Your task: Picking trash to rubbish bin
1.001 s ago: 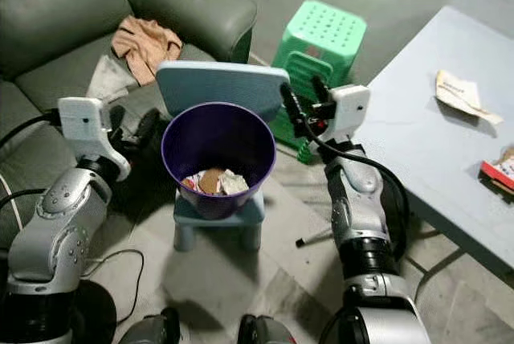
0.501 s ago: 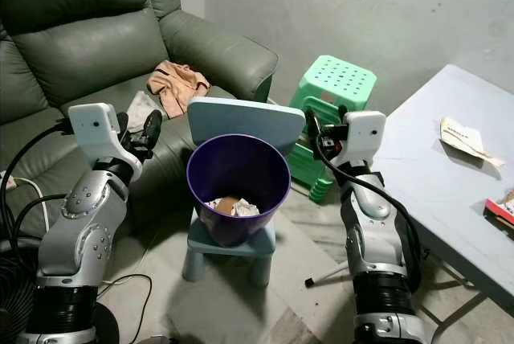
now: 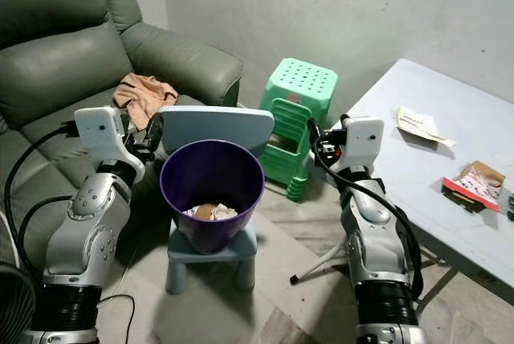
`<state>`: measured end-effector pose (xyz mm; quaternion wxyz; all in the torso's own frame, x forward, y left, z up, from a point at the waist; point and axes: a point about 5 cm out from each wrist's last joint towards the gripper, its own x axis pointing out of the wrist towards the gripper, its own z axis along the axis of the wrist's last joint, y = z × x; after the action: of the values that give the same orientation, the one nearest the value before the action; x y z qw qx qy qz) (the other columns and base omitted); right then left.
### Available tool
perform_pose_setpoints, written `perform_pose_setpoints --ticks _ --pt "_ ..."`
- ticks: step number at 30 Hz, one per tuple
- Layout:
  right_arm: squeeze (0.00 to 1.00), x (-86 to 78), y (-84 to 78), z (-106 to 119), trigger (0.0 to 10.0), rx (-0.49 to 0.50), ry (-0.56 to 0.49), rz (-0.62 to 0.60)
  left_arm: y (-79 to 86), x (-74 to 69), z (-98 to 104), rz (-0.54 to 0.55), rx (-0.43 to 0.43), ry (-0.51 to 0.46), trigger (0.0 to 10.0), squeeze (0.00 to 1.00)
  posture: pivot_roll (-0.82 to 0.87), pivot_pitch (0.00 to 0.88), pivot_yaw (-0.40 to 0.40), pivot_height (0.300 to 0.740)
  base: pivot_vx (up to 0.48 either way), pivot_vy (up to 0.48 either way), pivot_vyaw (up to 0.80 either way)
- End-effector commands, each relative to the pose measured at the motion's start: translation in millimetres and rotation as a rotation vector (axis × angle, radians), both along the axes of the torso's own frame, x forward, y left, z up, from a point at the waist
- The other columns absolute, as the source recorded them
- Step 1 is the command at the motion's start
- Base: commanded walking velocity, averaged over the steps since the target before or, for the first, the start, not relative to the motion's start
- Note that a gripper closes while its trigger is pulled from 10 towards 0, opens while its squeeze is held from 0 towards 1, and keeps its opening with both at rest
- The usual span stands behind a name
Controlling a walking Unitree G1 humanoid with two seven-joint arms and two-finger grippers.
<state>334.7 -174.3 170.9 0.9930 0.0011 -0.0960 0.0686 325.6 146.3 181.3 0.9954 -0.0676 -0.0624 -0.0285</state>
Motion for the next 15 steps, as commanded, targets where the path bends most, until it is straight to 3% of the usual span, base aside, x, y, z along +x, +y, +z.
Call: perform_pose_setpoints --ticks 1,7,11,15 --pt "0.0 -2.6 -3.2 0 10.0 -0.002 0.0 -0.02 -2.4 2.2 0 -0.013 0.016 0.0 10.0 0.0 0.12 0.0 -0.121 0.74 0.0 0.0 -0.74" --pt "0.0 -8.3 -1.9 -5 10.0 0.0 0.018 -0.045 -2.9 7.5 -8 -0.002 0.038 0.039 10.0 0.0 0.1 0.0 -0.111 0.74 0.0 0.0 -0.74" --pt "0.0 -10.7 -1.3 -6 10.0 -0.001 0.02 -0.036 -7.2 7.4 -5 -0.035 0.004 0.021 10.0 0.0 0.1 0.0 -0.113 0.74 0.0 0.0 -0.73" --pt "0.0 -12.6 -3.7 -10 10.0 -0.004 0.032 -0.048 -8.0 6.1 -8 -0.037 0.013 0.029 10.0 0.0 0.1 0.0 -0.118 0.74 0.0 -0.263 -0.72"
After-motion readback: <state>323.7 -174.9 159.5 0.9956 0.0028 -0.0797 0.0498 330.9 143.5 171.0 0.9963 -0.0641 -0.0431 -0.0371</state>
